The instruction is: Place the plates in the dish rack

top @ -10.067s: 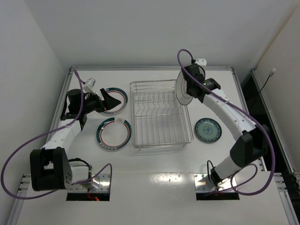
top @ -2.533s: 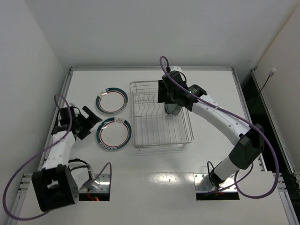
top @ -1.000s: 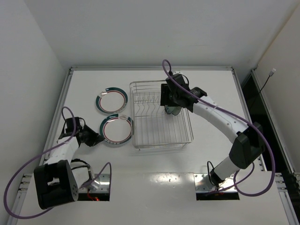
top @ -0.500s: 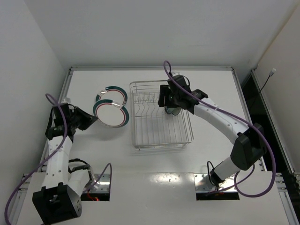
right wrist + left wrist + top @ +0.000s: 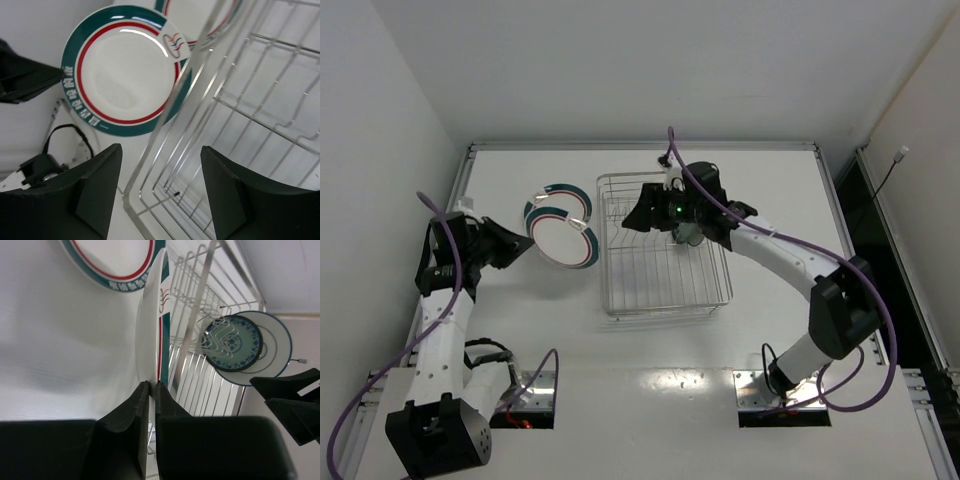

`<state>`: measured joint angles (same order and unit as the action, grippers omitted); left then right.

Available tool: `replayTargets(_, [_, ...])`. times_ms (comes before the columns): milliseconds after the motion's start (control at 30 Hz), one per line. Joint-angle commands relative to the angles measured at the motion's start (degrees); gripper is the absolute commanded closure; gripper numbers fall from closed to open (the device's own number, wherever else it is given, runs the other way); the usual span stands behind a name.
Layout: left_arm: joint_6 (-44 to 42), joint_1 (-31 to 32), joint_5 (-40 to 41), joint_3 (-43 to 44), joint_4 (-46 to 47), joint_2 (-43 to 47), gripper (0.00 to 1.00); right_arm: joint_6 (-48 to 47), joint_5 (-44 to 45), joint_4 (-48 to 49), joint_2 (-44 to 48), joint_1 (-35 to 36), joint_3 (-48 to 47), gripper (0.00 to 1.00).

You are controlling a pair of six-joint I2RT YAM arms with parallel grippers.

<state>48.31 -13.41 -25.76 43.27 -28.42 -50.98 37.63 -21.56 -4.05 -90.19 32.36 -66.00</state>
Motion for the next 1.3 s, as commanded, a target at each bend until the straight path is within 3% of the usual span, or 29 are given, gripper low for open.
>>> replayTargets(0, [1.4,0.4,-2.7,5.3,5.6,0.3,1.00,1.7,-9.6,9.1,-2.3,-0.4,0.3,0.39])
replayTargets(233, [0.4,0.4,-2.7,7.2,5.6,-0.3,1.00,4.0,-16.8,13.2,-5.1,-0.4,0.3,0.39])
replayTargets(633, [-0.7,1.6,-4.3,15.0,4.5,-1.3,1.00,17.8,-25.8,32.0,-10.8,-0.4,4.2,0.30])
replayTargets(733, [1.4,2.2,-7.1,13.5,8.2,-1.3,1.00,24.8,-27.1,42.0,-12.6,-0.4,8.1,0.26])
replayTargets(833, [4.2,3.3,-10.0,11.8,11.9,-0.8,1.00,37.0,-28.4,65.0,-16.7,-0.4,11.1,0.26])
replayTargets(933, [4.8,3.9,-10.7,11.1,13.2,-0.3,1.00,51.8,-26.8,82.0,-21.3,-0.4,13.6,0.24])
replayTargets(967, [4.8,4.5,-11.5,11.1,14.1,-0.3,1.00,55.6,-26.0,92.8,-25.1,-0.9,13.6,0.23])
replayTargets(1067, [6.0,5.1,-13.1,10.0,17.0,-0.3,1.00,68.3,-22.0,108.0,-31.3,-0.9,13.6,0.22])
replayTargets(1200, [7.4,5.7,-14.3,8.0,19.3,-0.3,1.00,68.2,-21.9,108.0,-32.4,-0.9,11.7,0.40])
replayTargets(1267, [7.4,5.7,-14.8,7.4,19.3,0.3,1.00,67.7,-21.9,108.0,-31.9,-0.9,11.0,0.57])
